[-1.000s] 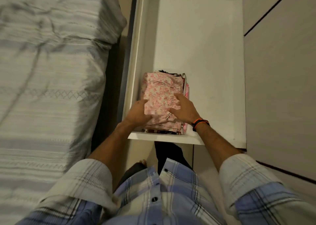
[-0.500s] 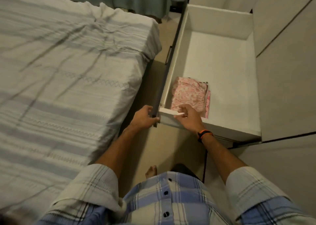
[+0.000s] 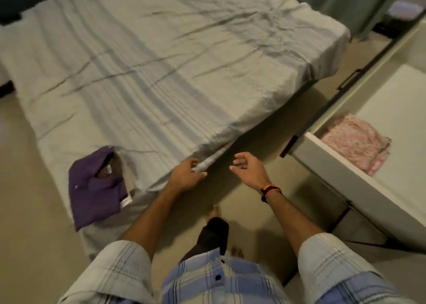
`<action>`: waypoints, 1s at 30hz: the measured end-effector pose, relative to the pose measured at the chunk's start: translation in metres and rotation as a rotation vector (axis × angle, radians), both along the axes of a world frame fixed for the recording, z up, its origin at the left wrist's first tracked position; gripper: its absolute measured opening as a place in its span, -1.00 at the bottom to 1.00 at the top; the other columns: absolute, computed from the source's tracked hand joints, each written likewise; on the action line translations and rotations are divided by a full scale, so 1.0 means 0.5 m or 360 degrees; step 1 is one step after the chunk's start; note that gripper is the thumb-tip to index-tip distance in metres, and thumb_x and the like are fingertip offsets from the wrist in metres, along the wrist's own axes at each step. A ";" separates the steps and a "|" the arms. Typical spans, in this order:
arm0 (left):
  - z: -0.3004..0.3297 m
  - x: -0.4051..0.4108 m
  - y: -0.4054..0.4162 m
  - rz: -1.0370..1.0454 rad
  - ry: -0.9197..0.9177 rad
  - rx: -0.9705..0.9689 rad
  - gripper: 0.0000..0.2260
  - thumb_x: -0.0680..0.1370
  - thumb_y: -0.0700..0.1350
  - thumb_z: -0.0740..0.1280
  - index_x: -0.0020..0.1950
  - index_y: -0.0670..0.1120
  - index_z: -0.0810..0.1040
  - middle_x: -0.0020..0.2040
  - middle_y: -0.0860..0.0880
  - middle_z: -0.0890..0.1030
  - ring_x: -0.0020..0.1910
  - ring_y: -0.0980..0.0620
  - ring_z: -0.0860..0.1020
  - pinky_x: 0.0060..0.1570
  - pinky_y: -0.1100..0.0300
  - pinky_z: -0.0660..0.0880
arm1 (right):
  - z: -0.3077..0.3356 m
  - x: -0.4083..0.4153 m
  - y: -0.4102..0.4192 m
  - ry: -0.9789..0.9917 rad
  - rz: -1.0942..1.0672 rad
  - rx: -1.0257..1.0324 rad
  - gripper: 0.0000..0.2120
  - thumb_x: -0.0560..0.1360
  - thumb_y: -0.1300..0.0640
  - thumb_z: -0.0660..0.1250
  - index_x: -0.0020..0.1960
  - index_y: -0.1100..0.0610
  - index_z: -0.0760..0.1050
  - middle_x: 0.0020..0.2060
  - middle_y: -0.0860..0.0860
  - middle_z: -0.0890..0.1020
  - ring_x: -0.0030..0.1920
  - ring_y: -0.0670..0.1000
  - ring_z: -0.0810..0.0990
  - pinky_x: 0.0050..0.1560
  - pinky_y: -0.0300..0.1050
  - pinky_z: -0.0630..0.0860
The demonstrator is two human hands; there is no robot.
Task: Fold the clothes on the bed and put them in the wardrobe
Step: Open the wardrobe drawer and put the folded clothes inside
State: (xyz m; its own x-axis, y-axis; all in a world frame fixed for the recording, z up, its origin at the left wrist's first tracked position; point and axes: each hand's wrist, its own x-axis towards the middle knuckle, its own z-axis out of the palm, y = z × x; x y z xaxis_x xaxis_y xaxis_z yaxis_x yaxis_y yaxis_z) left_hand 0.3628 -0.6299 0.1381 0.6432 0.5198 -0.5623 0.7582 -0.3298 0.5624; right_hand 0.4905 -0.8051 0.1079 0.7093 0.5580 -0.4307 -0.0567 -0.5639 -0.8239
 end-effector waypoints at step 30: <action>-0.181 -0.621 0.642 0.1200 0.0030 -0.0340 -0.49 0.49 0.00 0.47 0.37 -0.14 0.42 0.26 -0.07 0.54 0.22 -0.03 0.52 0.08 0.19 0.44 | -0.108 -0.437 0.788 0.0019 0.0722 -0.0539 -0.41 0.43 0.00 0.51 0.36 0.13 0.38 0.17 0.01 0.58 0.05 -0.01 0.59 0.06 -0.15 0.50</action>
State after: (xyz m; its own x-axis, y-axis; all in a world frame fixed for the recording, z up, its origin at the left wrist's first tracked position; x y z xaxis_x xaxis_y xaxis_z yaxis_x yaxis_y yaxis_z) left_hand 0.0521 -0.3091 0.0475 0.1492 0.6917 -0.7066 0.7444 0.3917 0.5407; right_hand 0.2719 -0.4109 0.0538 0.4248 0.6351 -0.6452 0.2447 -0.7667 -0.5936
